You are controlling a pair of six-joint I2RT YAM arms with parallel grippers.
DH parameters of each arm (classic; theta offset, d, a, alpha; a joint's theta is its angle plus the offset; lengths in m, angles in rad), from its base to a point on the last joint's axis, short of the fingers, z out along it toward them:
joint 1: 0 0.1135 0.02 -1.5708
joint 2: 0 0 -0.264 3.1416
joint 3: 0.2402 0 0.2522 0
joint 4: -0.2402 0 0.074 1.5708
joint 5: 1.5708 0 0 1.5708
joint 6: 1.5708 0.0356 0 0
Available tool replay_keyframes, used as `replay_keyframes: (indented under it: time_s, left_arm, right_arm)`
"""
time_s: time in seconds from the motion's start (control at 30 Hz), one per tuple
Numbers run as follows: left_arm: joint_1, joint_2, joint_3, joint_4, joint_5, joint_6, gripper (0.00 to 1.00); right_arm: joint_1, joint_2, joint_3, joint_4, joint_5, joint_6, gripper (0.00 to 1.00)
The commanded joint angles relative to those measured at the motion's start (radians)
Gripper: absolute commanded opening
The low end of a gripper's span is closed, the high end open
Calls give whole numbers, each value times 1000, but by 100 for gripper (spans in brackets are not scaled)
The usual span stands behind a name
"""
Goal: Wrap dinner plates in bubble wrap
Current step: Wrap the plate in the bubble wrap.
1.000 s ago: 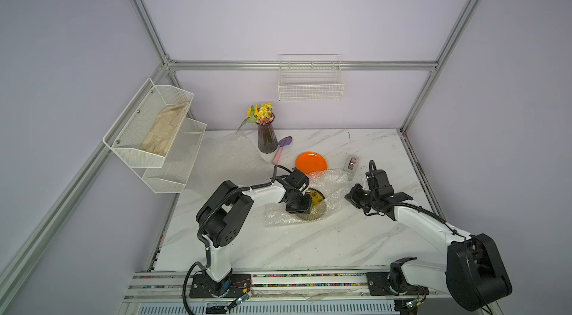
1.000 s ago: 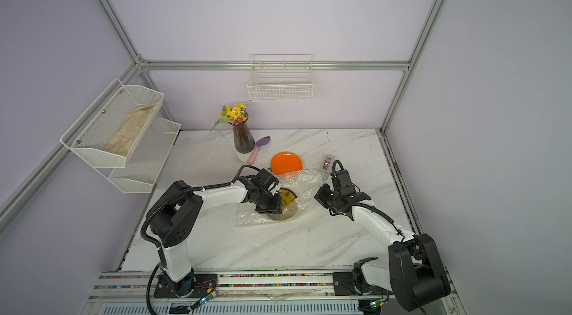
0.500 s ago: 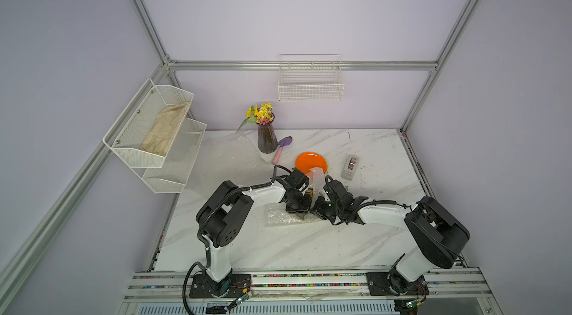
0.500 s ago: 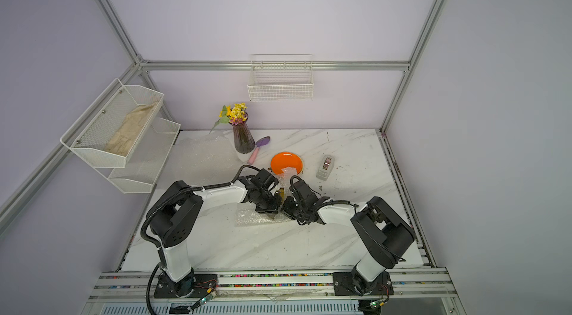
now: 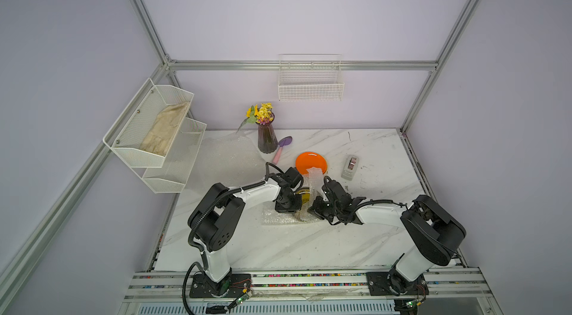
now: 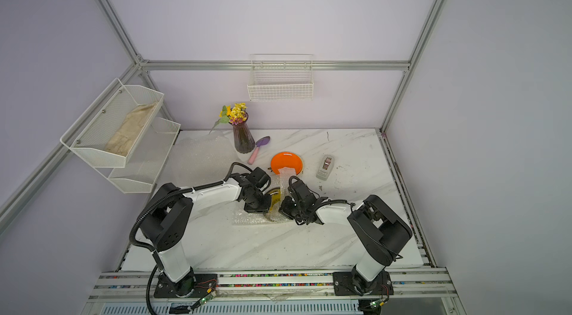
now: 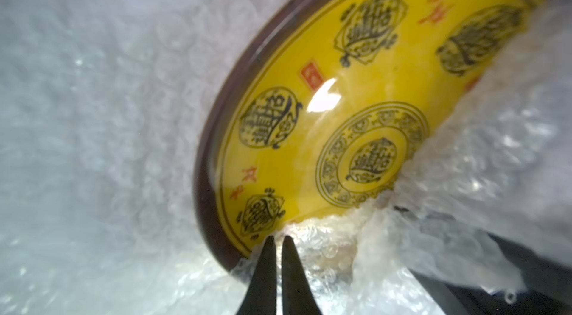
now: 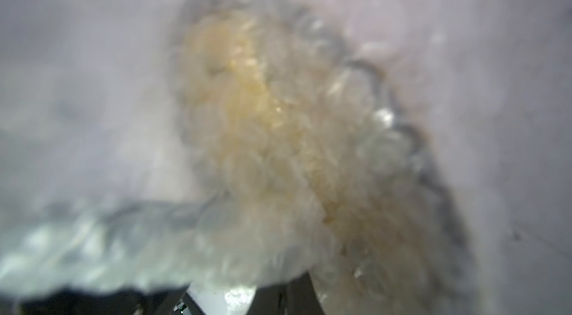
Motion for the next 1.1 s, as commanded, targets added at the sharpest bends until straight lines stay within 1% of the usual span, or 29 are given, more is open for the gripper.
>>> replay_keyframes:
  time_s: [0.0,0.13,0.27,0.37,0.43,0.47,0.5,0.57,0.63,0.7,0.73,0.83,0.97,1.07]
  left_arm:
    - [13,51,-3,-56,-40,33,8]
    - [12,50,-6,-33,-27,47,8]
    - [13,40,-8,-18,-15,65,8]
    - [13,8,-5,-24,-34,71,7]
    - [12,-51,11,-49,-70,63,9]
    - [14,-81,19,-57,-85,57,12]
    - [17,-114,30,-64,-97,53,17]
    - [24,-143,53,-65,-77,54,32]
    - [30,-124,81,-69,-34,59,42]
    - [29,-88,94,-59,-3,64,48]
    - [30,-67,100,-51,11,66,49]
    - [31,-13,115,-8,49,75,50]
    - [31,26,134,61,100,84,50]
    - [31,44,157,82,117,86,45]
  right_arm:
    - [3,26,20,34,-14,24,0]
    - [3,82,55,91,-53,42,0]
    - [3,159,44,194,-79,75,0]
    - [3,181,40,148,-46,78,0]
    - [3,179,34,93,-21,76,0]
    - [3,179,29,90,-19,77,0]
    - [3,179,23,88,-18,79,0]
    - [3,181,21,91,-20,80,0]
    - [3,186,21,98,-23,83,0]
    - [2,187,22,100,-22,85,0]
    - [3,186,23,102,-23,88,0]
    - [3,180,23,101,-25,87,0]
    - [3,174,24,101,-28,88,0]
    - [3,167,27,98,-28,87,0]
